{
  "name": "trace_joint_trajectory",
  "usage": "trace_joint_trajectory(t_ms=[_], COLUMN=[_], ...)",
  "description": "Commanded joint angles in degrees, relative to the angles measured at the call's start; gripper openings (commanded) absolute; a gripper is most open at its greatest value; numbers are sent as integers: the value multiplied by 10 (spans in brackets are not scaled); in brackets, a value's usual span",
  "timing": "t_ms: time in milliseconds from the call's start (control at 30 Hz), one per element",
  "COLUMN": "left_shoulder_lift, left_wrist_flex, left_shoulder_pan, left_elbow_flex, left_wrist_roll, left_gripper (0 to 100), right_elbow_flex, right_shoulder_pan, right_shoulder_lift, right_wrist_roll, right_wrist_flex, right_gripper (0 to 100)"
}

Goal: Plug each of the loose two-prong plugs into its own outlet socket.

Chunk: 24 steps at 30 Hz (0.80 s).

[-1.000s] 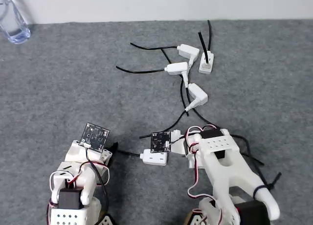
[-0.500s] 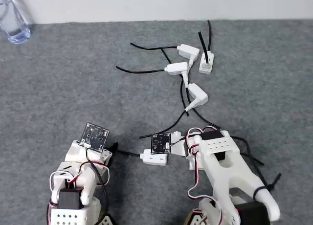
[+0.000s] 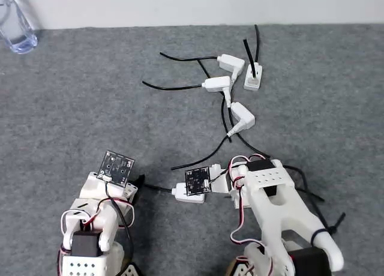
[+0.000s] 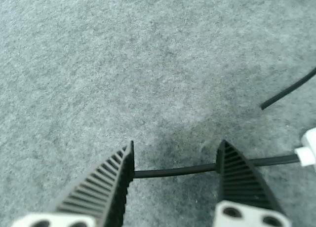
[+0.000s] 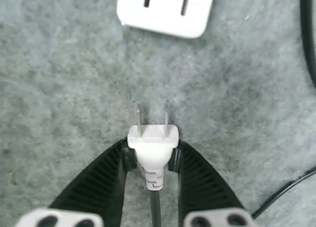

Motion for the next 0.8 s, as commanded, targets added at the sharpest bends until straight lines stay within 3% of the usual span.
trace_joint_trajectory(t_ms=[0,233,333,767], left_shoulder_lift=[2,-1,-1,-2], left_wrist_flex=[-4,-12,-34,-141], left_shoulder_pan=[3,10,32,265], left_elbow_flex=[-3,-3,-4,-4], left_wrist_roll=[2,13,72,305], left_gripper=[254,254,254,256], right_elbow_flex=[4,-62,-67,-86], right_shoulder_pan=[0,3,-15,-30], right_shoulder_lift=[-5,-67,-115,-175], right_wrist_roll=[-17,-316,-406,-474], right_wrist_flex=[11,6,44,162], right_gripper=[6,8,8,8])
